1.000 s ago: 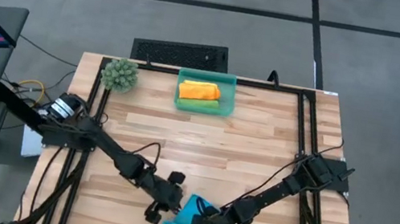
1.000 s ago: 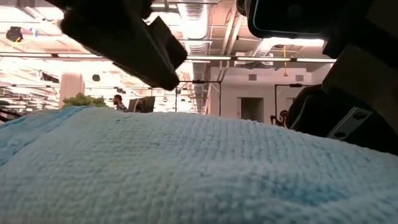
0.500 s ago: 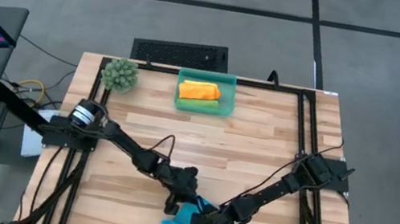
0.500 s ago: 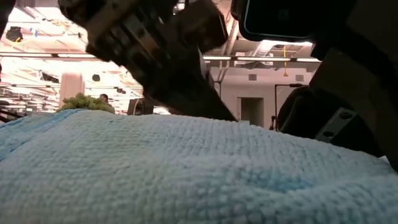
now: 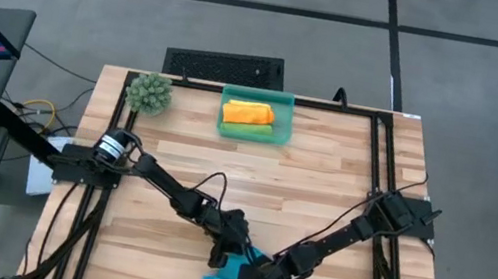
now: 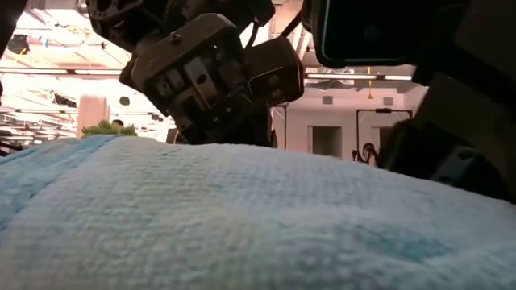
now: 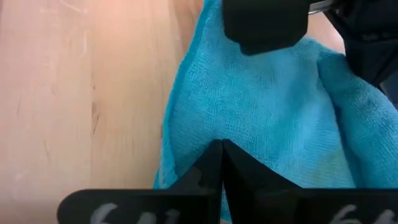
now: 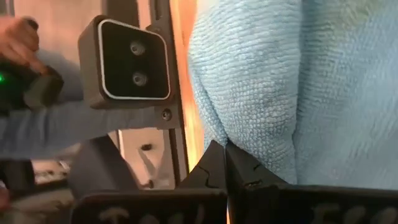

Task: Roll microfiber towels into tight, uniform cylinder then place into a basket
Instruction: Roll the blue towel

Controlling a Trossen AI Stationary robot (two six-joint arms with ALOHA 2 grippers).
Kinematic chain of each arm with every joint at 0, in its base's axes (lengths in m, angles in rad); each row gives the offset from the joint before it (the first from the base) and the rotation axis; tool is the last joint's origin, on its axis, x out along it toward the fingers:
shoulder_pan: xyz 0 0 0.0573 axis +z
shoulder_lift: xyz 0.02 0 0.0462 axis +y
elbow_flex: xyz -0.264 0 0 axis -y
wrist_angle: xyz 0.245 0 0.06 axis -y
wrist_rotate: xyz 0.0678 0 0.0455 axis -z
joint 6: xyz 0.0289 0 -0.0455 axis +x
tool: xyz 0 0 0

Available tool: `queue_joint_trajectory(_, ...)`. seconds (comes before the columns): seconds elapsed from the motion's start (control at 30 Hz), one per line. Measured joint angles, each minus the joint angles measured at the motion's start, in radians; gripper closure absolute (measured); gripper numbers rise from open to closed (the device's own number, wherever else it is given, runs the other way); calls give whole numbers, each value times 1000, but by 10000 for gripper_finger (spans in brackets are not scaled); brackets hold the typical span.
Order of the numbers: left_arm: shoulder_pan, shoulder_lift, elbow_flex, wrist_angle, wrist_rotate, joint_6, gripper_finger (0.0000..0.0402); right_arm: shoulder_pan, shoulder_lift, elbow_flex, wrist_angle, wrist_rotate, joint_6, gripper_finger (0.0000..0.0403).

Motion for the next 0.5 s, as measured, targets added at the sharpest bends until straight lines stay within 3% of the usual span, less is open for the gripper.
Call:
queue_joint_trajectory(0.33, -28, 0, 0, -23, -60, -79, 401, 44, -1, 0, 7, 64, 259, 400)
queue_joint_trajectory(0.5, -31, 0, 0, -23, -81, -95, 401, 64, -30, 0, 32, 126, 285, 400)
